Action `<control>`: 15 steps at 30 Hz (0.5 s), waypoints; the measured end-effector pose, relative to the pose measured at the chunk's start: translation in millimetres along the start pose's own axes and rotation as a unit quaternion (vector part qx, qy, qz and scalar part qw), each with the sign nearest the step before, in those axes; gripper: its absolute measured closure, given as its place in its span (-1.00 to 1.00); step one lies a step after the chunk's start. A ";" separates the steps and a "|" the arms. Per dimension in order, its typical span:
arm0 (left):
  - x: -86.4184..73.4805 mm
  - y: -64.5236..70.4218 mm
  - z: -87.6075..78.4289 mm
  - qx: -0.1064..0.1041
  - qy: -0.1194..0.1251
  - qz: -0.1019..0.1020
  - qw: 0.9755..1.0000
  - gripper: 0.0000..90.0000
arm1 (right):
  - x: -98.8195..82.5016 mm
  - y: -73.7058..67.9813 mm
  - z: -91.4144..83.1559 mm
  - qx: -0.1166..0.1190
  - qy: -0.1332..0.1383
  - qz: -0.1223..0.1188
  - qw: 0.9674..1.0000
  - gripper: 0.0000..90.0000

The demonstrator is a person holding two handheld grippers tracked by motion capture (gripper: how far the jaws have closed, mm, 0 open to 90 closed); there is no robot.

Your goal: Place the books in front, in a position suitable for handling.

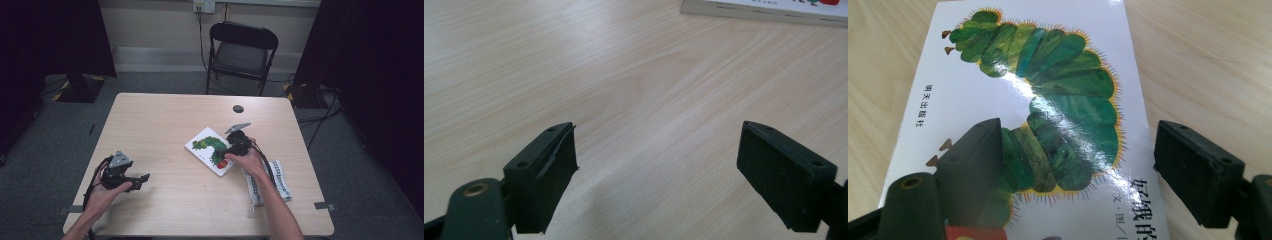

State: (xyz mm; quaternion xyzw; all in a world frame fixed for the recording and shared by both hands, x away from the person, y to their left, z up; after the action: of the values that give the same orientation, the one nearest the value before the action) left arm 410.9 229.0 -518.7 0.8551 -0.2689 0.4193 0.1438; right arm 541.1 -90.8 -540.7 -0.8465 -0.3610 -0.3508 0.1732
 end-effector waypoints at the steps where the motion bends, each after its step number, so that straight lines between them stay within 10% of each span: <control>1: -0.4 -0.2 0.4 -0.001 -0.003 0.003 1.000 -0.65 | 0.5 -2.7 0.6 0.003 -0.001 -0.004 1.000 -0.56; 15: -1.0 6.5 3.7 -0.011 -0.010 0.021 1.000 -0.63 | 4.3 -56.3 8.0 0.069 -0.013 -0.060 0.996 -0.56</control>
State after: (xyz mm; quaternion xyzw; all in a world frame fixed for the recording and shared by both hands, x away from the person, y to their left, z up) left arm 409.0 222.3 -521.6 0.8520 -0.2924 0.4105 0.1418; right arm 505.7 -46.1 -540.9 -0.8137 -0.4368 -0.3241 0.2051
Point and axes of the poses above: each handheld gripper's, and its own axes: z roughly forward along the jaws, x roughly out of its top, y roughly to its right, the point moved 8 cm from there along z, roughly forward along the jaws, and after that the axes turned 3 degrees about y, right-handed, at the moved point
